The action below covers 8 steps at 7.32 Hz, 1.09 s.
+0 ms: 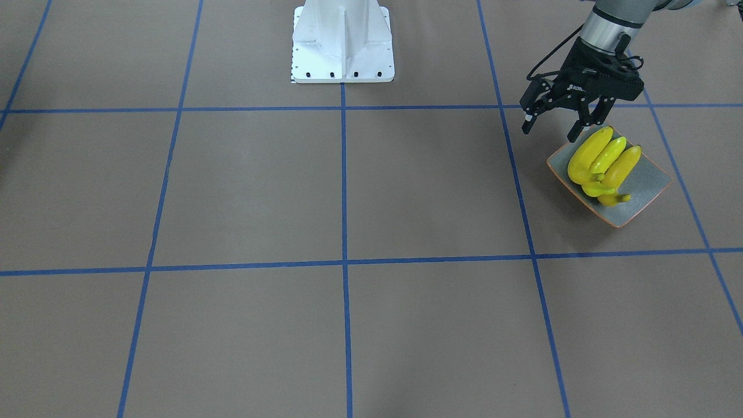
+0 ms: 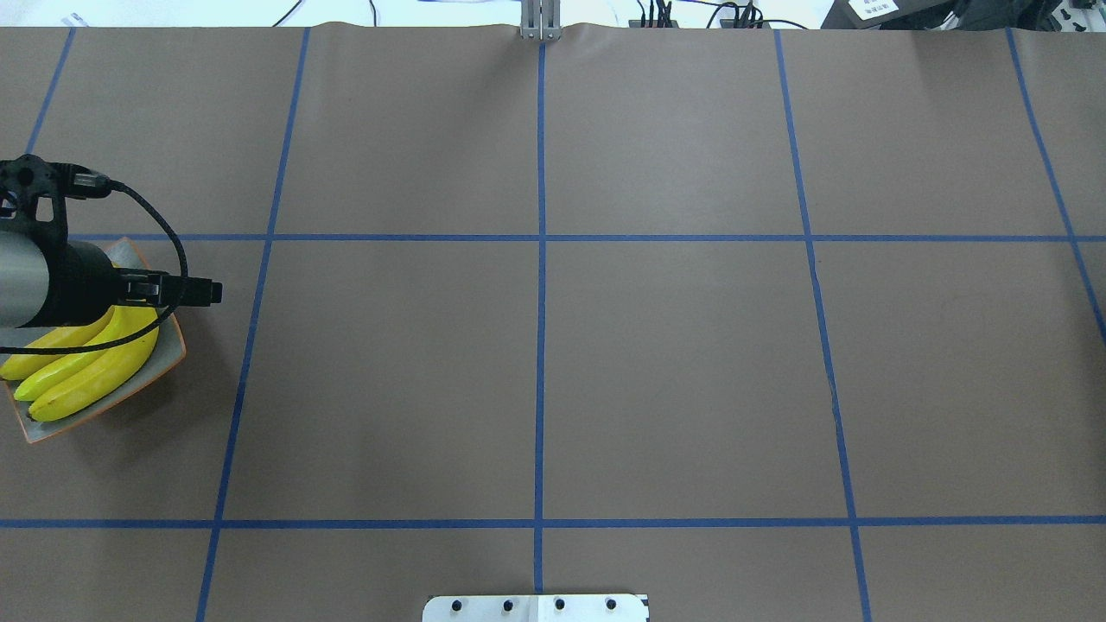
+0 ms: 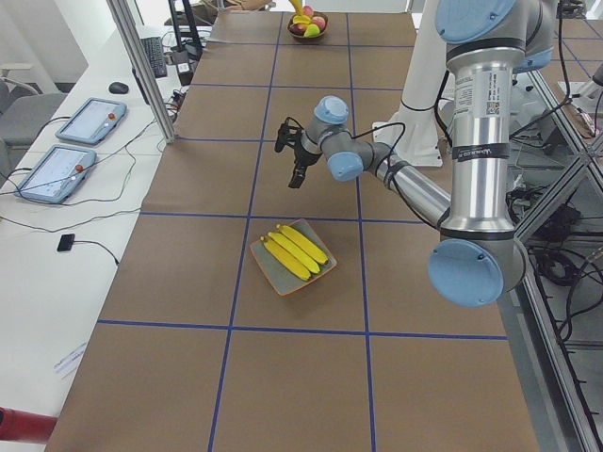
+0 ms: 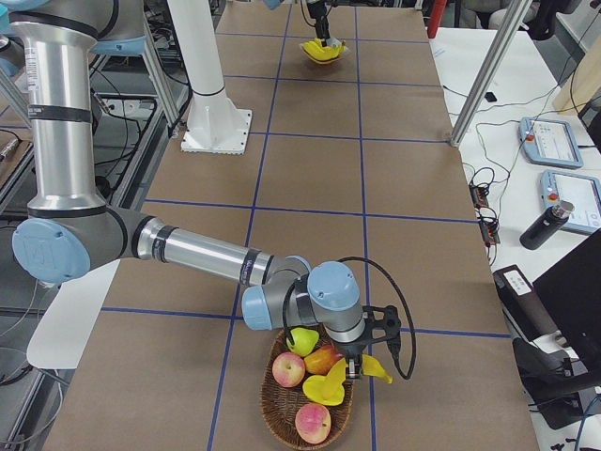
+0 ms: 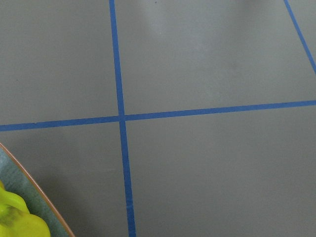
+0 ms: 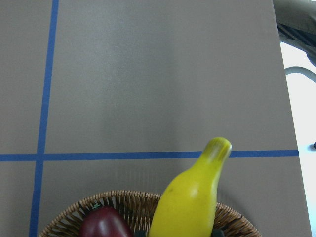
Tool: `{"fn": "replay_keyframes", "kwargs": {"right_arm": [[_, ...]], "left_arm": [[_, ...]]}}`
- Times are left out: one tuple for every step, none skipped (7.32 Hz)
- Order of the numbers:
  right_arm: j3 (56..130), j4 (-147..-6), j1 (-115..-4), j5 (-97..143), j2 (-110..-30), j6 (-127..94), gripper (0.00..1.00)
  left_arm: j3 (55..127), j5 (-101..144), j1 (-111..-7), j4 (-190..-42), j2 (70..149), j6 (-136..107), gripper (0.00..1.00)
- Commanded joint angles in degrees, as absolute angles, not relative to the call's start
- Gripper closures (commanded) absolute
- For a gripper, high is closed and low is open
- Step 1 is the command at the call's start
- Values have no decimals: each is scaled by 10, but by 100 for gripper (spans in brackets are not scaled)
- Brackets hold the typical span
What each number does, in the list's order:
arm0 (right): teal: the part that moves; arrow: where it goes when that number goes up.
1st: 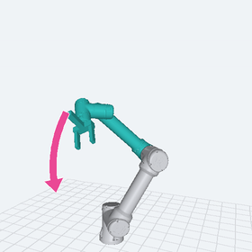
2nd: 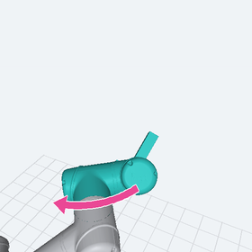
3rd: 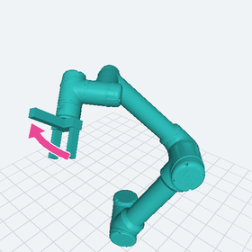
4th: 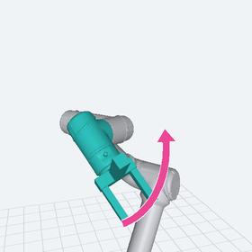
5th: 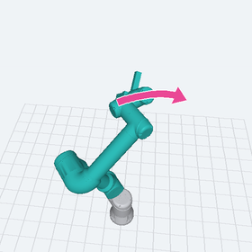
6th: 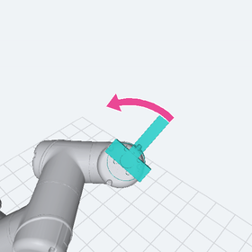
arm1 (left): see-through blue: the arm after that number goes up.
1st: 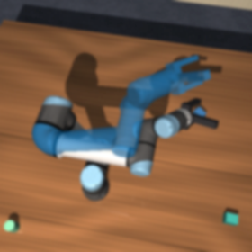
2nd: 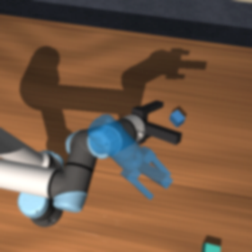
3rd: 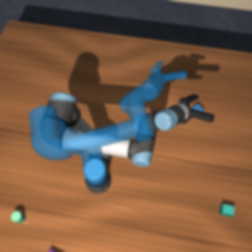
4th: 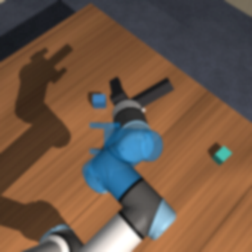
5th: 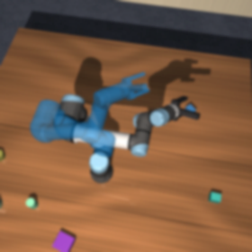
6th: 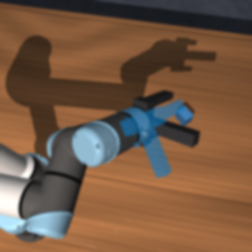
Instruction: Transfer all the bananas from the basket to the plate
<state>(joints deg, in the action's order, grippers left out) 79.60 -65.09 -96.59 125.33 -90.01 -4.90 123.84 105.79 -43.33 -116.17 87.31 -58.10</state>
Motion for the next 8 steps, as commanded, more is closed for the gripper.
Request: {"fn": "replay_keyframes", "kwargs": {"right_arm": [[803,-657,-966,1255,-903,-49,100],[809,-657,-966,1257,-908,-49,100],[811,-658,-966,1258,-911,-49,100],[812,-658,-966,1273,-913,-49,100],[813,-658,-969,1284,-916,-48,100],[823,-661,-973,1286,-921,-48,100],[839,-679,-978,1288,-923,-47,100],[855,-686,-982,1288,-933,-47,100]], "left_arm": [[1238,1058,-433,-1161,873,-581,0],[1238,1058,-433,-1161,872,-581,0],[1238,1058,-433,-1162,872,-581,0],[1238,1058,-433,-1161,872,-581,0],[1238,1058,-433,-1161,872,-581,0],[1238,1058,-433,-1161,871,-581,0],[1237,1058,-432,-1161,871,-581,0],[1237,1058,-432,-1161,871,-581,0]]}}
